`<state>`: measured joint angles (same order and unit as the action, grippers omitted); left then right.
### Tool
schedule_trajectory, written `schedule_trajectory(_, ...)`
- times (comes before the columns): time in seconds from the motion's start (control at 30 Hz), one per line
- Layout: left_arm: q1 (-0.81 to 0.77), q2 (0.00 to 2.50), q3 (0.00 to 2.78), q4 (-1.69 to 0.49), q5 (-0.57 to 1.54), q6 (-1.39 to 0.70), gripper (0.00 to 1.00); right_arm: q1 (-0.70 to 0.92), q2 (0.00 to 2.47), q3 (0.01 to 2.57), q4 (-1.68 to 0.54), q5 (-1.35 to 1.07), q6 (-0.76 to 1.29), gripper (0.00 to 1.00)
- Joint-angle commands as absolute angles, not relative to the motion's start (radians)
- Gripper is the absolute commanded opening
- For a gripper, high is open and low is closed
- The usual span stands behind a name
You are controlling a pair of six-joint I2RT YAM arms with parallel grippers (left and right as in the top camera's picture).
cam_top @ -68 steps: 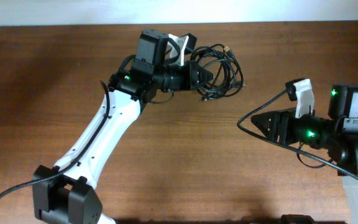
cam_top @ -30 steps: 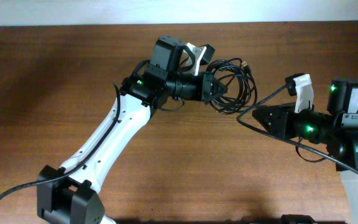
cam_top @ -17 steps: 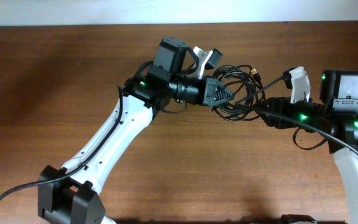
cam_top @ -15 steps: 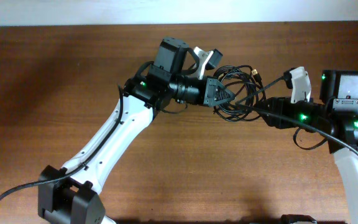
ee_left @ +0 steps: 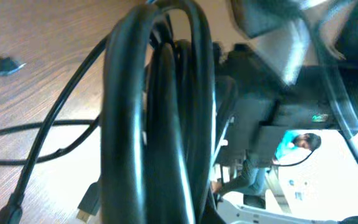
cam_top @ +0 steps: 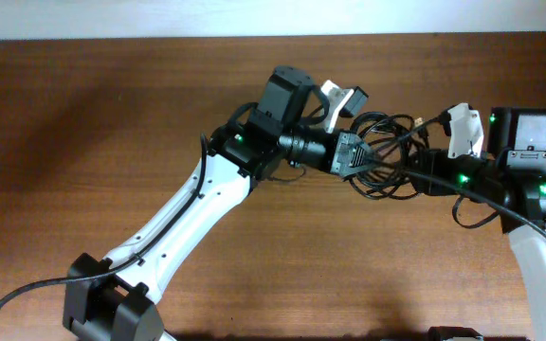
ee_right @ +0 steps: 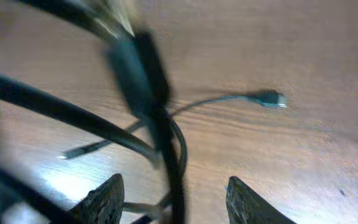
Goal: Untangle cables
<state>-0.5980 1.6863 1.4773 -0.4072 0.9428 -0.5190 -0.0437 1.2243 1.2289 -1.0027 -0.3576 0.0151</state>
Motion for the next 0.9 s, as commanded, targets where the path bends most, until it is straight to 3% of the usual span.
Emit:
schedule_trajectory(0.0,-0.543,1.665,1.489,-0.344,1.113,-0.53,0.0,-0.047,1.267,1.242,-1.03,-0.16,0.028,0.51)
schedule_trajectory(0.37,-0.367,1.665,1.489,-0.371,1.203,-0.443,0.0,-0.048,1.327,1.242,-1.043,-0.189,0.087,0.46)
schedule_trajectory(0.5,-0.368,1.665,1.489,-0.585,0.964,-0.249,0.0,-0.048,1.251,1.249,-1.043,-0.265,0.086,0.48)
schedule_trajectory(0.53,-0.368,1.665,1.489,-0.629,0.9,-0.222,0.0,-0.048,1.22,1.252,-1.043,-0.27,0.086,0.56)
schedule_trajectory(0.6,-0.368,1.665,1.489,-0.7,0.821,-0.149,0.0,-0.048,1.132,1.254,-1.044,-0.27,0.086,0.83)
schedule_trajectory(0.63,-0.368,1.665,1.489,-0.719,0.822,-0.095,0.0,-0.048,1.092,1.254,-1.046,-0.271,0.086,0.89)
schedule_trajectory(0.77,-0.382,1.665,1.489,-0.791,0.828,0.126,0.0,-0.047,0.981,1.254,-1.068,-0.322,0.067,0.92)
schedule_trajectory(0.87,-0.445,1.665,1.489,-0.854,0.877,0.327,0.0,-0.047,0.923,1.254,-1.086,-0.441,-0.073,0.92)
